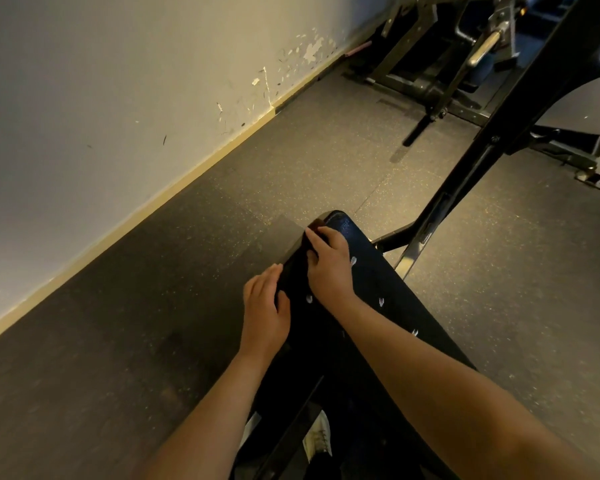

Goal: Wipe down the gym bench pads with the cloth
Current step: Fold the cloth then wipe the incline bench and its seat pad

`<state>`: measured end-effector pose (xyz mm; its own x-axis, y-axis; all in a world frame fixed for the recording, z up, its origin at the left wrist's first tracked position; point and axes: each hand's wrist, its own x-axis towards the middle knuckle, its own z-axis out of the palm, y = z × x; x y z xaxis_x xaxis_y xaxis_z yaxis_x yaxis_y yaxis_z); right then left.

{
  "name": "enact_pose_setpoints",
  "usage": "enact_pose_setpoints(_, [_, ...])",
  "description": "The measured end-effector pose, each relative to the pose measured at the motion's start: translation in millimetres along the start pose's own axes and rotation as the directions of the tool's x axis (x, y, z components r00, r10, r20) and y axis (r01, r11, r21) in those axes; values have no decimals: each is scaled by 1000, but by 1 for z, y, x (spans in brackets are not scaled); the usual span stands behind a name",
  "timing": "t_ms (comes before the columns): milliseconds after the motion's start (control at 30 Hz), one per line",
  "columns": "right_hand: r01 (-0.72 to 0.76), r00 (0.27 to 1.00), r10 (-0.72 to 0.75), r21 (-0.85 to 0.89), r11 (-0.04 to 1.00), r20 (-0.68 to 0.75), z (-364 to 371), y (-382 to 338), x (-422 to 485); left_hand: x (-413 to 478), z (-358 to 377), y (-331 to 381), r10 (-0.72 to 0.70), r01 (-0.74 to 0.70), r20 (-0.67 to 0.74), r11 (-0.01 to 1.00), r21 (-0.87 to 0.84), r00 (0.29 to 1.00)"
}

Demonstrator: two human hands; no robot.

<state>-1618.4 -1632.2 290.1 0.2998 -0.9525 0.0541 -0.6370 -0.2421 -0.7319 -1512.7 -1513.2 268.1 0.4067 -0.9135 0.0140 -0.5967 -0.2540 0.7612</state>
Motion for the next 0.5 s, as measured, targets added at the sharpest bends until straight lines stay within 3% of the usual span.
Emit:
enact_pose_setpoints(333, [298,939,-274,-93,950,208,19,-5,-81,-43,-1,-12,-130,121,-86,987,-106,988])
enact_pose_setpoints(400, [294,943,-276,-75,953,184,17,-3,-73,-42,0,-13,-107,99,-101,992,-80,989])
enact_pose_setpoints(500, [173,980,-170,-20,985,99,19,-6,-63,-43,4,-13,-105,95,-108,991,-90,989])
